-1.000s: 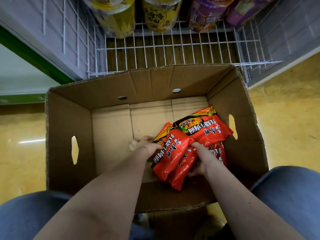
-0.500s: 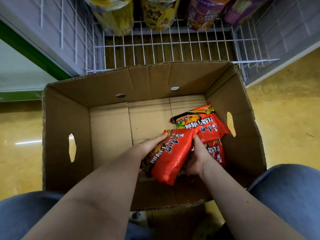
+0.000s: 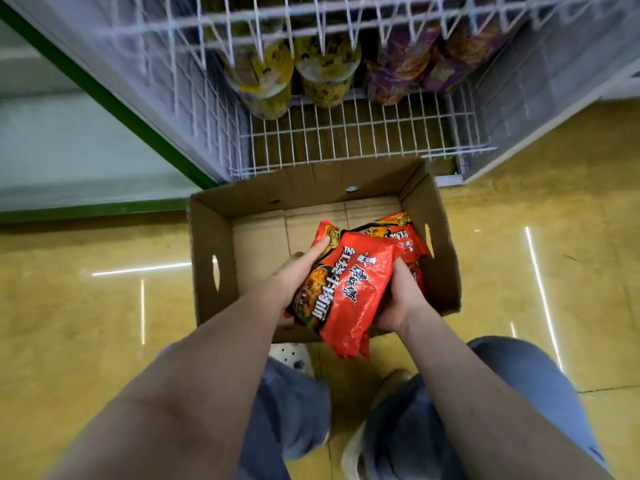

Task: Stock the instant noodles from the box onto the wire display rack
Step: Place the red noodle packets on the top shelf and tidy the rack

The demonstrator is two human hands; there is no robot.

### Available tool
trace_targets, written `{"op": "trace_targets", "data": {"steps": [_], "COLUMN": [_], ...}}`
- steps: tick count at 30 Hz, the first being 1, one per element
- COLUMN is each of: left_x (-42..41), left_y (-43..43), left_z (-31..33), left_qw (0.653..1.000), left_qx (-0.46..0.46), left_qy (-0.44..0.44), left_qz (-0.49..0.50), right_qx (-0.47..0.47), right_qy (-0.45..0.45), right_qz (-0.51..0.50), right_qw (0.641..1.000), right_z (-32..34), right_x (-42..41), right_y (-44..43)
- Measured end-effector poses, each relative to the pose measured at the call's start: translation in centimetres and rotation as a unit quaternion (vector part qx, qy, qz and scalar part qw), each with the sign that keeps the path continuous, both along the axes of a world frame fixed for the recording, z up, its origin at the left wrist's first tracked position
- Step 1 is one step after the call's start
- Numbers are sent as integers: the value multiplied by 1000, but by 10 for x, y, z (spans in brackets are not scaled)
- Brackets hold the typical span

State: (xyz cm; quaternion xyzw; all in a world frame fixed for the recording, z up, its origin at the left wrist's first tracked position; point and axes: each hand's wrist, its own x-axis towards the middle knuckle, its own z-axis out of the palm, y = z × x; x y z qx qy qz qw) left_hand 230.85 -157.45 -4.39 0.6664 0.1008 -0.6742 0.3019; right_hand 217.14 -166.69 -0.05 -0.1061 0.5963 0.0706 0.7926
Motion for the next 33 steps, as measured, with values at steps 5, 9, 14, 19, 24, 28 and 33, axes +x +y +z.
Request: {"op": "trace_targets", "data": {"steps": [5, 9, 14, 19, 24, 28, 33], "left_x": [2, -2, 1, -2, -4, -3, 0], "left_y": [-7, -12, -20, -35, -37, -41, -44], "left_z": [156, 279, 413, 530, 604, 644, 676], "left_qw": [999, 998, 996, 990, 978, 970, 962], "left_qx": [-5, -16, -35, -102, -131, -150, -166], "left_qy": [-19, -49, -76, -96, -161, -181, -200], "left_qz": [31, 27, 12, 14, 34, 54, 78], "right_qx": [-23, -50, -90, -135, -171, -205, -251], "right_qy": [-8, -29, -63, -134, -171, -184, -216], "right_qz": [26, 35, 2, 15, 40, 66, 78], "right_qw": [999, 998, 994, 982, 970, 959, 940], "right_z": [134, 251, 380, 483, 558, 600, 632], "right_x": [-2, -5, -9, -9, -16, -16, -15], "right_y": [-4, -8, -19, -36, -51, -61, -67]}}
